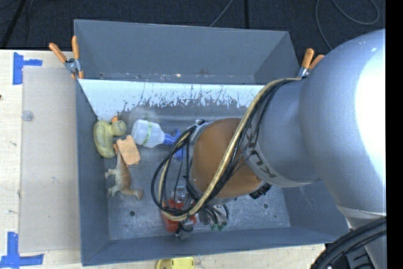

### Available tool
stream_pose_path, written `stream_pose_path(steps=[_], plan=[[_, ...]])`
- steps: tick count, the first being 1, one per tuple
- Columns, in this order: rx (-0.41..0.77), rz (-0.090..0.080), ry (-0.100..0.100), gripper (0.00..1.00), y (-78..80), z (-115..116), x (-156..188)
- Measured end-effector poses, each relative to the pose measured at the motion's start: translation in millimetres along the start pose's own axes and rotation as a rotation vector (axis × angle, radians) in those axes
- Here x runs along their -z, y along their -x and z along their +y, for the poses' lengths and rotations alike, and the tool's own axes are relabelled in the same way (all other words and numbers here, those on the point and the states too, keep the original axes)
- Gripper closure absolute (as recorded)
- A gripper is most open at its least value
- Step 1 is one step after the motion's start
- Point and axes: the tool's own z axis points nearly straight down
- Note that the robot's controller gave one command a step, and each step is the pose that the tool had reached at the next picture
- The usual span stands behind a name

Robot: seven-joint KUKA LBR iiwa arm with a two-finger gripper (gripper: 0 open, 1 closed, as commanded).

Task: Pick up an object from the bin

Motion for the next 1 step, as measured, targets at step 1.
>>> stream_pose_path(steps=[1], plan=[[0.002, 0.001, 0.0, 1.0, 6.7, 8.1, 77.4]])
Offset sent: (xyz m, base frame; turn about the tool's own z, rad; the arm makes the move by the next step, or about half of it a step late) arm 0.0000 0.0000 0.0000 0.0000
